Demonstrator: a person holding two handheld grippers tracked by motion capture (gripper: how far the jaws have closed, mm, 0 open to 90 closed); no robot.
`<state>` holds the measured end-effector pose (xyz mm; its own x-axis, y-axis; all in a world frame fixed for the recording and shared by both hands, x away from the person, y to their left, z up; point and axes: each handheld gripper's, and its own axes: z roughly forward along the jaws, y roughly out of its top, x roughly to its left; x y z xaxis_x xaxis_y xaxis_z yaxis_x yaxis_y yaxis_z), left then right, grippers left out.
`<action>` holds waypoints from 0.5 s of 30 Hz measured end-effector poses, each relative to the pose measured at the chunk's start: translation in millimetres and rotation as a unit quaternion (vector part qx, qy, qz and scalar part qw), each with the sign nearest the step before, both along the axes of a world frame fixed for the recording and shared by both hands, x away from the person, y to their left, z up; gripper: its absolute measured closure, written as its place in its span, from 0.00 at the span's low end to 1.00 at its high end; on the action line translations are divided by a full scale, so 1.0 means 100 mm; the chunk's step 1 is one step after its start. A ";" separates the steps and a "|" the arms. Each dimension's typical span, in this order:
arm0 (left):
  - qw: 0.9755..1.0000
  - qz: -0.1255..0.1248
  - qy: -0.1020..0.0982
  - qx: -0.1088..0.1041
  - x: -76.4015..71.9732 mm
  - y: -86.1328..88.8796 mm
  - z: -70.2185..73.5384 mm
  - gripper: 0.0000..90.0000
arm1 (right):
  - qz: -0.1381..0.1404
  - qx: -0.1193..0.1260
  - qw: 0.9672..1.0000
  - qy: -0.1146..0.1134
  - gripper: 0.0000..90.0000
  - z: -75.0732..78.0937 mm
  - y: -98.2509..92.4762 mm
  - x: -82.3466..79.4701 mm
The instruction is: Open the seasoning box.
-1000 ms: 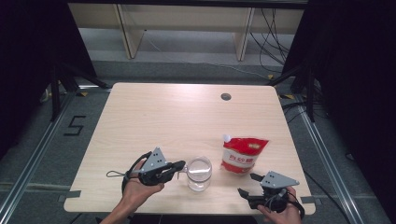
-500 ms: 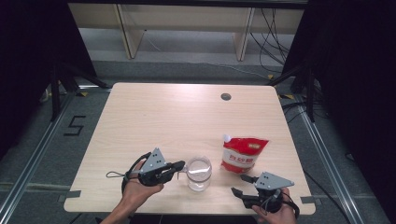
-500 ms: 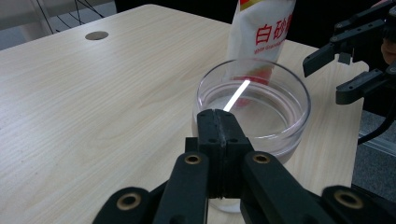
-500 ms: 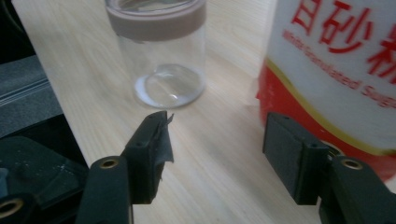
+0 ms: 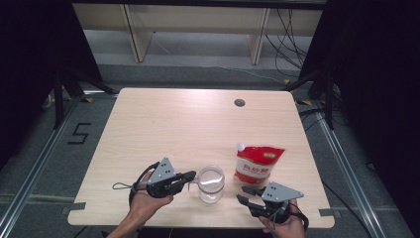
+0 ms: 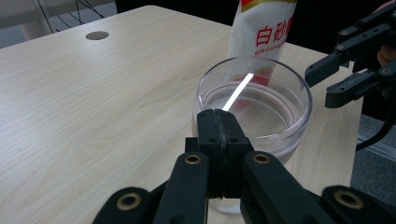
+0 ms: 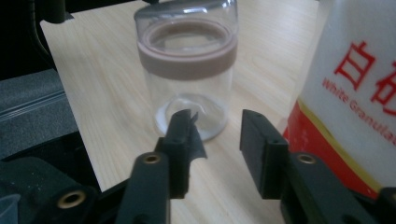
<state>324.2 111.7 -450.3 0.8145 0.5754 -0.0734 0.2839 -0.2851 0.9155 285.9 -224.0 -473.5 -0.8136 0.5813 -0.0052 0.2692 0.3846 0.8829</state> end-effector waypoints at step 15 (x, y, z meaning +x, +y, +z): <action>1.000 0.003 -0.002 -0.001 -0.01 0.01 -0.01 0.99 | 0.014 0.006 0.999 -0.028 0.91 0.05 0.21 0.07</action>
